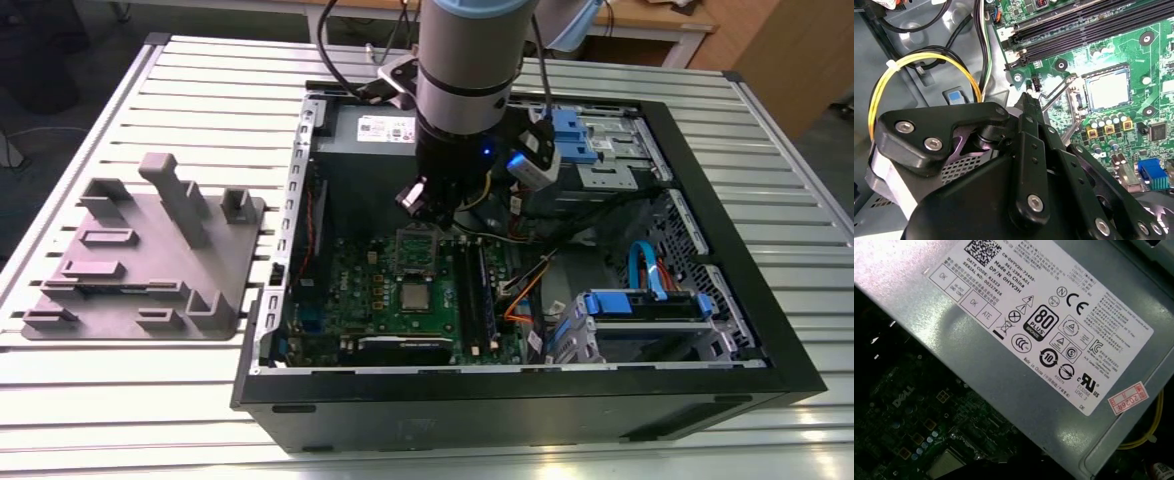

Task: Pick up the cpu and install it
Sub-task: 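Close the cpu cover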

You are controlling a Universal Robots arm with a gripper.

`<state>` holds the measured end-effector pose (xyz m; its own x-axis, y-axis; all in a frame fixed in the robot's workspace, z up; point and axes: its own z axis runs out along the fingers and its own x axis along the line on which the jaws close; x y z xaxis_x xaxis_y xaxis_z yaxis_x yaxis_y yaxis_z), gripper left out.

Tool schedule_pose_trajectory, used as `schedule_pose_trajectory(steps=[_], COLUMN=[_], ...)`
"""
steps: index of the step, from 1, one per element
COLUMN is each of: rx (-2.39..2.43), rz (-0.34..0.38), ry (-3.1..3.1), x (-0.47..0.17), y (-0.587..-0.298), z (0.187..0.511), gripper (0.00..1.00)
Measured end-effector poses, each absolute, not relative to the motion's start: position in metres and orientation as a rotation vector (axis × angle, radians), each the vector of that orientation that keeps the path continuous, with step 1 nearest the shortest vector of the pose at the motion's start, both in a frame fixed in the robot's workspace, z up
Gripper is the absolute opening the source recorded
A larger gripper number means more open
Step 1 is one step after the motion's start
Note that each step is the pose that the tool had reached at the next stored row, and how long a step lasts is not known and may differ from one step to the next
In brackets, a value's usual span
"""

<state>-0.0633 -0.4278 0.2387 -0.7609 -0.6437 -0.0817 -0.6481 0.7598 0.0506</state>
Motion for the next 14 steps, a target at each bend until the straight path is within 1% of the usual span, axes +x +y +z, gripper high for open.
schedule_pose_trajectory(steps=[14], rx=[-1.083], rz=[0.118], ry=[2.884], x=[-0.0633], y=[-0.4307], z=[0.2423], gripper=[0.1])
